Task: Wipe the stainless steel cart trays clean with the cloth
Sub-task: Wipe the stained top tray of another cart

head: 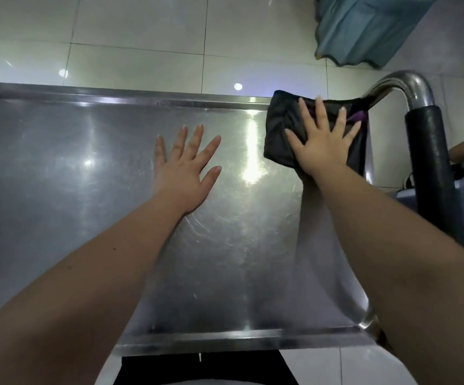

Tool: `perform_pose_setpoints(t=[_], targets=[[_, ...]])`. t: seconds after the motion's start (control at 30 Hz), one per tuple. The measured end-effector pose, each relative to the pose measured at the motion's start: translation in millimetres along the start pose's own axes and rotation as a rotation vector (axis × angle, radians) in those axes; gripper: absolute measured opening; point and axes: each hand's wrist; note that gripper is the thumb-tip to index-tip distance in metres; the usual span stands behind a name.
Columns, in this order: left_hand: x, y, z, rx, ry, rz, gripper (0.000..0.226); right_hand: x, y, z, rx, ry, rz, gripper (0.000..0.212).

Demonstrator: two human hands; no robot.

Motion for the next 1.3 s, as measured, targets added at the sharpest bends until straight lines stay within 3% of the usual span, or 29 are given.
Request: perform_pose_setpoints(t=[0.13, 0.37, 0.5, 0.6, 0.83, 0.93, 1.03, 1.13, 1.2, 1.3], targets=[[-2, 0, -3, 0.027, 0.001, -0.013, 0.06, -15, -67, 14, -0.013, -0.016, -0.057, 0.071], [-5, -2, -8, 0.063, 0.021, -0.019, 0.064, -62, -268, 53, 0.051, -0.001, -0.127, 0.067], [-5, -1, -3, 0.05, 0.042, -0.012, 0.064, -66, -290, 58, 0.077, -0.072, -0.162, 0.069], [-1, 0, -3, 0.056, 0.027, -0.004, 0.064, -34, -286, 53, 0.075, -0.063, -0.173, 0.077], [-1, 0, -7, 0.071, -0.002, 0.005, 0.062, 133, -286, 66, 0.11, 0.017, -0.476, 0.083], [0, 0, -7, 0.061, -0.022, 0.025, 0.062, 118, -284, 66, 0.047, 0.04, -0.503, 0.08], [-1, -1, -6, 0.055, -0.035, 0.032, 0.062, 31, -288, 63, -0.041, -0.024, -0.294, 0.078], [-4, -1, -6, 0.046, -0.039, 0.043, 0.062, -56, -287, 54, 0.039, -0.084, -0.03, 0.076], [-5, -2, -6, 0.034, -0.022, 0.037, 0.062, -70, -286, 54, 0.089, -0.112, 0.018, 0.075], [-5, -3, -6, 0.035, 0.013, 0.033, 0.061, -36, -286, 58, 0.054, -0.102, 0.012, 0.077]])
Point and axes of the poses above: each hand's wrist, its own y-axis towards the middle knuckle, its own z-axis out of the palm, x = y × z, and after that the axes turned 2 degrees about y, right-handed
